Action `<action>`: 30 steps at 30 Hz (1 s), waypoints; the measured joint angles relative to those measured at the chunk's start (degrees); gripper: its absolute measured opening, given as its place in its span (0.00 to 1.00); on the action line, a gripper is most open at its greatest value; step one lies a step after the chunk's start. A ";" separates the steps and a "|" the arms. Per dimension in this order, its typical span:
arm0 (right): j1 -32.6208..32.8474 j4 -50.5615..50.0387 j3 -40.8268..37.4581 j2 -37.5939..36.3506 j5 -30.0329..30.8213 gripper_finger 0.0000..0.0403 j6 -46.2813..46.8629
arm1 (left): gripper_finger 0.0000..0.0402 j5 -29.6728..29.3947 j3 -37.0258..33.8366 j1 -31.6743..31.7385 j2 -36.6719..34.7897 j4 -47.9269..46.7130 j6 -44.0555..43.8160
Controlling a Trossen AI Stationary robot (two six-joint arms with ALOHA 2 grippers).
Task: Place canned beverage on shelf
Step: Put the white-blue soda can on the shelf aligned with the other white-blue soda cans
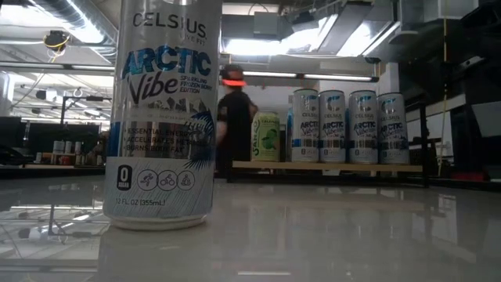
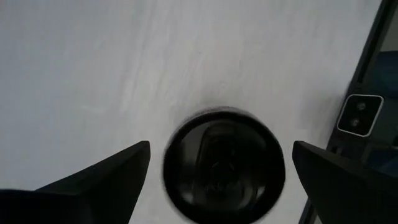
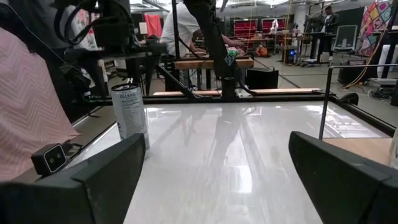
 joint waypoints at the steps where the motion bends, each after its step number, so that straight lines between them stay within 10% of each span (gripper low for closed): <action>1: 0.00 0.00 0.00 0.00 0.00 0.96 0.00 | 0.96 0.02 -0.69 0.00 0.00 0.79 -0.02; 16: 0.00 -0.04 -0.02 0.00 0.00 0.96 0.02 | 0.94 -0.01 -2.91 0.17 0.00 3.35 -0.35; 30: 0.00 -0.07 -0.04 0.00 0.00 0.96 -0.17 | 0.64 0.04 -2.89 0.54 -0.02 3.13 -0.44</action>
